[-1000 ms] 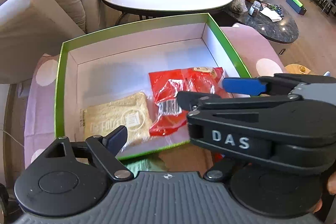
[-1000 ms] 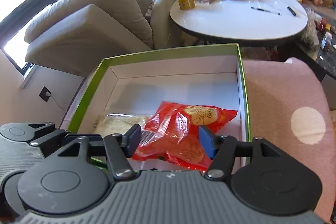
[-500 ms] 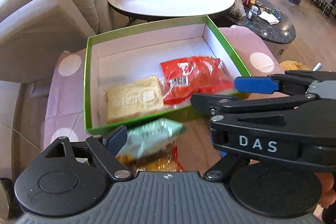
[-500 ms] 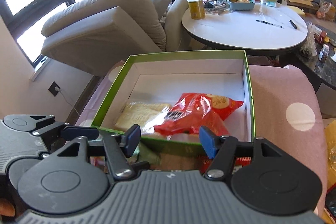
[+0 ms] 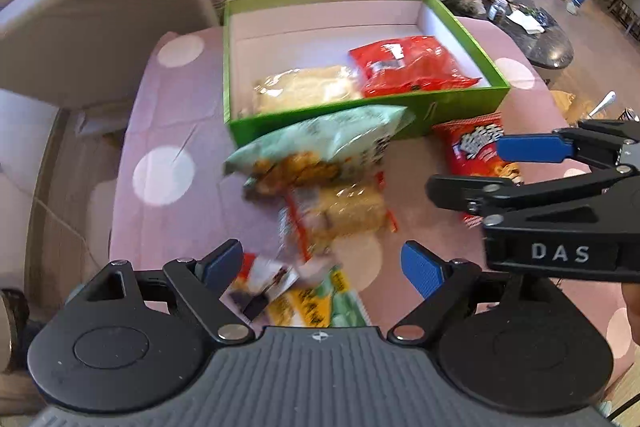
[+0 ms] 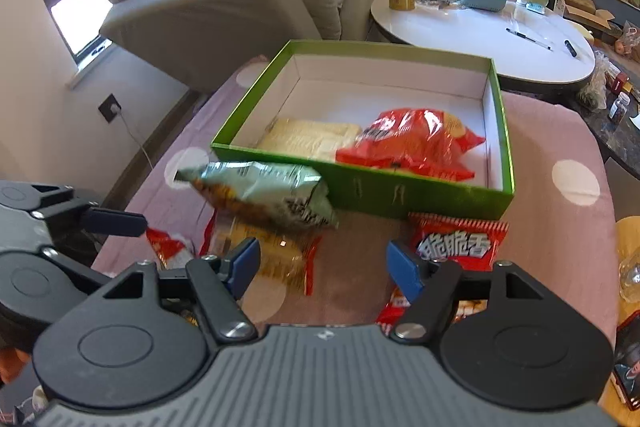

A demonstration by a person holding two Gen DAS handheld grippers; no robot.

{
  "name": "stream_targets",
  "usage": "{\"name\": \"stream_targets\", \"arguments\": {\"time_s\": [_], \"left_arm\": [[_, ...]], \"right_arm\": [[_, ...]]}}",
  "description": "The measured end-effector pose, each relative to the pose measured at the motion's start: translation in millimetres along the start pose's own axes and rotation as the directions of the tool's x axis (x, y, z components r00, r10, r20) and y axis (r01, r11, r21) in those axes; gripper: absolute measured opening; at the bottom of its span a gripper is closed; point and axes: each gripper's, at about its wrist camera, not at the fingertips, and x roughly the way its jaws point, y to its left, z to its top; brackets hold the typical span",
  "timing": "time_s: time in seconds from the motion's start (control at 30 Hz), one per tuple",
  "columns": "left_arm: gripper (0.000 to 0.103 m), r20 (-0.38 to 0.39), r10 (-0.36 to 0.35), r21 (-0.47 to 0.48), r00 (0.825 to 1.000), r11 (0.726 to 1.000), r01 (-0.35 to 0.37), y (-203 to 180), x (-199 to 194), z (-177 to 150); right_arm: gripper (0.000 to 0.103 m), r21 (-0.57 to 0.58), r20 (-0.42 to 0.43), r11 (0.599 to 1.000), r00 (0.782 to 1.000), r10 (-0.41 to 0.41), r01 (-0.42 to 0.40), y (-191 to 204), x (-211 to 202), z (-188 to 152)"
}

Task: Organize snacks
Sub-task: 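Move the right gripper back to the green chip bag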

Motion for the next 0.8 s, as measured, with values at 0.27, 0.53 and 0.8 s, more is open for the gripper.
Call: {"name": "stream_targets", "arguments": {"time_s": [0.27, 0.53, 0.8], "left_arm": [[0.085, 0.014, -0.008, -0.059, 1.0, 0.998, 0.009, 25, -5, -18], [0.085, 0.032, -0.018, -0.105, 0.999, 0.994, 0.022, 47, 3, -25], [0.085, 0.043, -0.048, -0.143, 0.998, 0.988, 0.053, 66, 18, -24]], "right_arm": [[0.076, -0.019, 0.009, 1.0, 1.0, -0.004, 0.004, 20, 1, -8], [0.078, -0.001, 0.012, 1.0, 1.0, 0.002, -0.002, 32, 17, -3], [0.078, 0.033, 0.008, 0.999, 1.0, -0.001, 0.0, 32, 40, 6]]}}
